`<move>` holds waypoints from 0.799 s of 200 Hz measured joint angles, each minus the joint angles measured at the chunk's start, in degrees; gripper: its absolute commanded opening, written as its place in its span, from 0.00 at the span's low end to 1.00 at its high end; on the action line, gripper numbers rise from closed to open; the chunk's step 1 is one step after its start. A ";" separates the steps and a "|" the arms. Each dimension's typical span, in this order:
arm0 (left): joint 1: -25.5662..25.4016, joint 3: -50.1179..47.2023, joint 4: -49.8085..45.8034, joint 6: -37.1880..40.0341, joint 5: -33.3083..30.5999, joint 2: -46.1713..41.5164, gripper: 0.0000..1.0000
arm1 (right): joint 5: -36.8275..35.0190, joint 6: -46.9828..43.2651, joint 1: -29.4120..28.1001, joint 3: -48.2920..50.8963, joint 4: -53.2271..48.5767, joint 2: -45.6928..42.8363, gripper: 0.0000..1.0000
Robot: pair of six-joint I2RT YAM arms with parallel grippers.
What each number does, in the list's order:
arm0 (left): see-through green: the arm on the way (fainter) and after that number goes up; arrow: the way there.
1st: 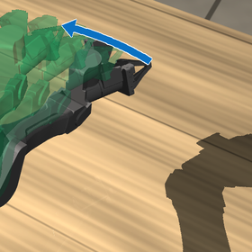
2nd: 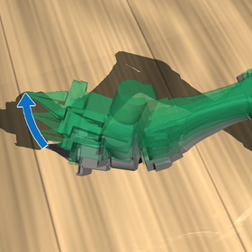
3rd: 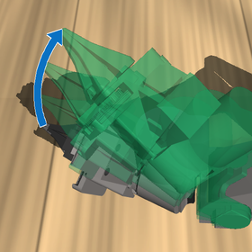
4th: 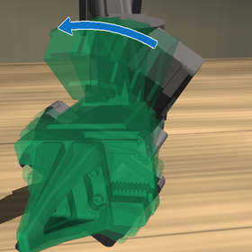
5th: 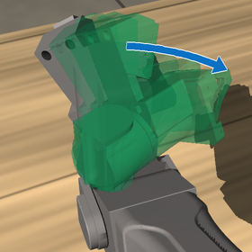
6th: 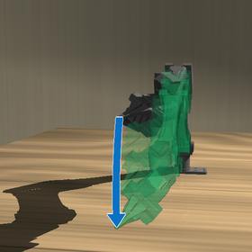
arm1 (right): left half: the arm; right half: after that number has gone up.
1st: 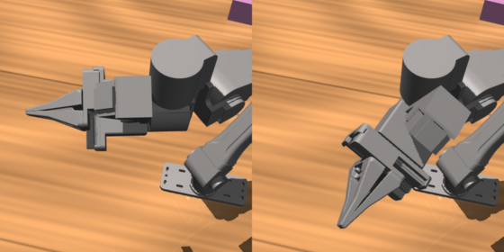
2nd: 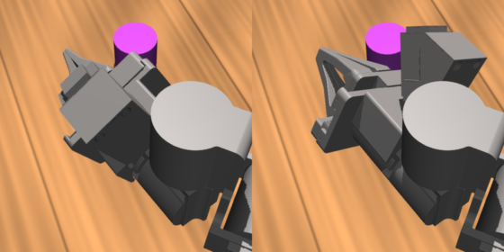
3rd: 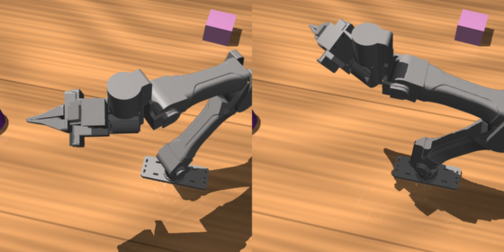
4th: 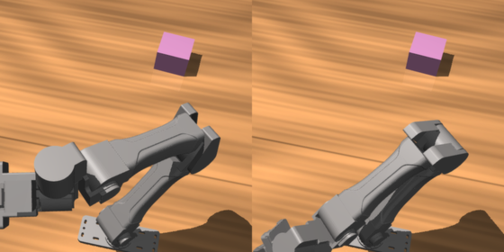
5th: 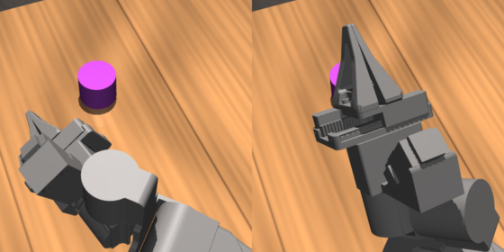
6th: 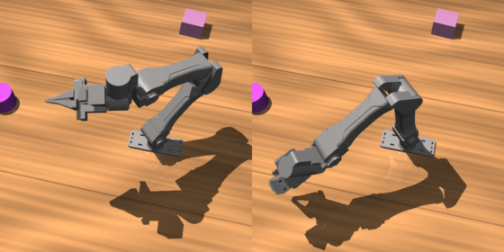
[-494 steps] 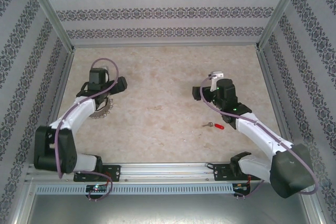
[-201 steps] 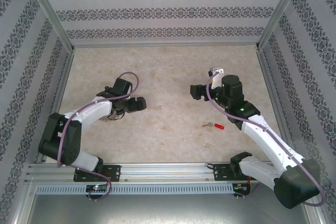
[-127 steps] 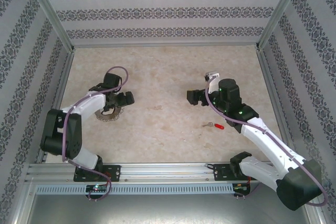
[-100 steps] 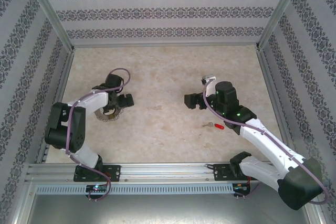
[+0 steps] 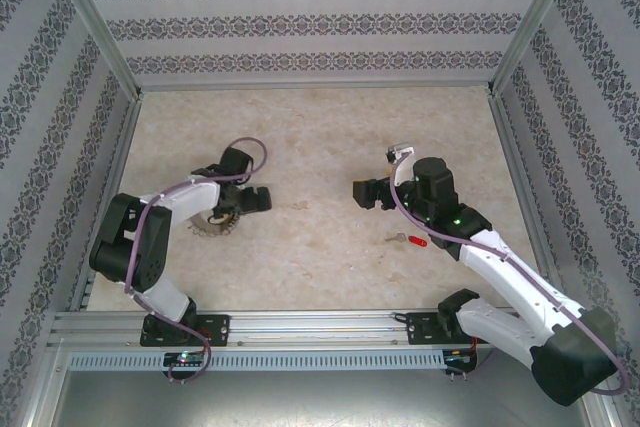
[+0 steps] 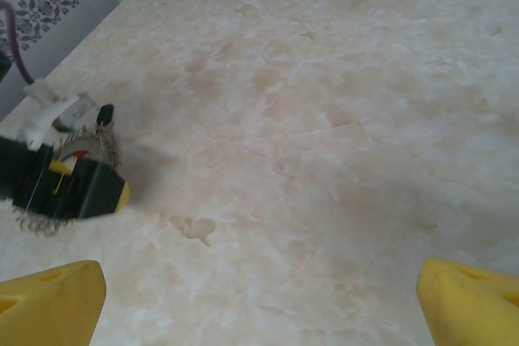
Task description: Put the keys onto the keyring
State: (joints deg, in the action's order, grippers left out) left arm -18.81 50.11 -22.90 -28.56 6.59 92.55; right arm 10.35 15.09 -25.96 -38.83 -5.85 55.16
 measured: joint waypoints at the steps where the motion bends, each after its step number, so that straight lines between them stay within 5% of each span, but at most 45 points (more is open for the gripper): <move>1: -0.17 -0.07 0.00 -0.02 0.07 -0.07 0.95 | 0.00 0.00 0.00 0.00 0.00 0.00 0.98; 92: -23.47 -4.26 6.12 -10.36 8.59 -3.15 0.83 | 0.11 0.04 4.94 0.00 0.00 2.27 0.98; 130: -24.79 -1.75 4.33 -10.01 13.40 -3.54 0.83 | 0.07 0.02 4.90 0.00 -0.20 7.39 0.97; 160: -16.50 -1.31 -0.59 -6.43 12.17 -12.35 0.75 | 0.09 -0.07 2.47 -1.11 -0.44 12.39 0.95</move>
State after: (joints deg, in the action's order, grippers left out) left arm -35.31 48.80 -23.49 -34.98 18.76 80.20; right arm 10.44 15.03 -23.49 -39.94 -6.28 67.55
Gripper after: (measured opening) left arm 0.774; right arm 0.954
